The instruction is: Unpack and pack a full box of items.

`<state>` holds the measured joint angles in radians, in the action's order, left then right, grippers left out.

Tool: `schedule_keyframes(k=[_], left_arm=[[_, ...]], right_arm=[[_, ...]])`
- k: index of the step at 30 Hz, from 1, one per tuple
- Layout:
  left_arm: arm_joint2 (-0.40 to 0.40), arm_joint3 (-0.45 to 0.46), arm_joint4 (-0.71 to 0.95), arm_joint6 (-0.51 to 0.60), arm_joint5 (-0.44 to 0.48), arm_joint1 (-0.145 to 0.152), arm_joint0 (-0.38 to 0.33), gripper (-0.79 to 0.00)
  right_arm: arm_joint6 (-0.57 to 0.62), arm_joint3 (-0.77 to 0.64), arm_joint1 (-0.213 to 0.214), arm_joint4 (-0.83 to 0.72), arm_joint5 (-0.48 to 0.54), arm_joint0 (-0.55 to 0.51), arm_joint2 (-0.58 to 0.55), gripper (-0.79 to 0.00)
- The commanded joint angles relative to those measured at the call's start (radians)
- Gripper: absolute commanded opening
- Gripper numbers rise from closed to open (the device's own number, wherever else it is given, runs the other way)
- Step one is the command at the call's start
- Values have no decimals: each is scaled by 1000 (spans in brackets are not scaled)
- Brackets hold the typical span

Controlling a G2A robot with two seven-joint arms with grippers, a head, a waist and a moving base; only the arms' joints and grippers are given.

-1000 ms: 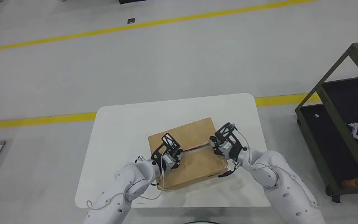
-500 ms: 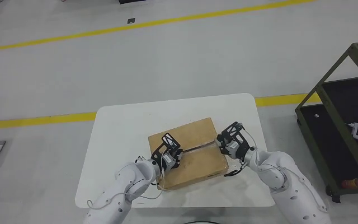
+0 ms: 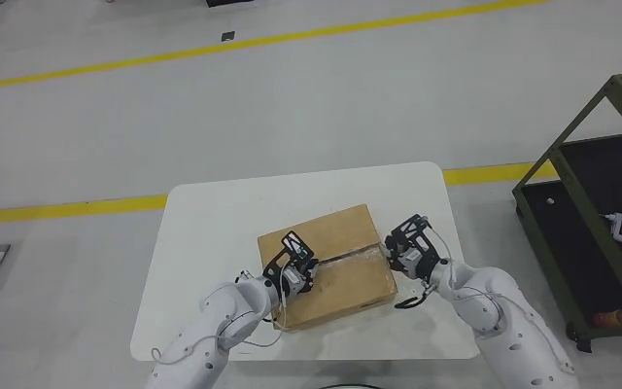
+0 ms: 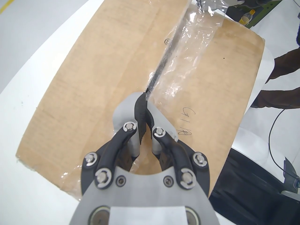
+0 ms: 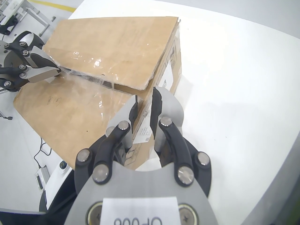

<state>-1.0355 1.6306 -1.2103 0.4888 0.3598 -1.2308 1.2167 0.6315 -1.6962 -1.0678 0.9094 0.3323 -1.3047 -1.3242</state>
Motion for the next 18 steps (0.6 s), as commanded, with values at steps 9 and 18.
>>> schedule_keyframes(k=[9, 18], left_arm=[[-1, 1, -4, -4, -5, 0, 2, -785], [0, 0, -1, -7, -7, 0, 2, -785]], right_arm=[[-31, -40, 2, -292, -5, -27, -101, -785], [40, -55, -4, -370, 60, 35, -20, -785]])
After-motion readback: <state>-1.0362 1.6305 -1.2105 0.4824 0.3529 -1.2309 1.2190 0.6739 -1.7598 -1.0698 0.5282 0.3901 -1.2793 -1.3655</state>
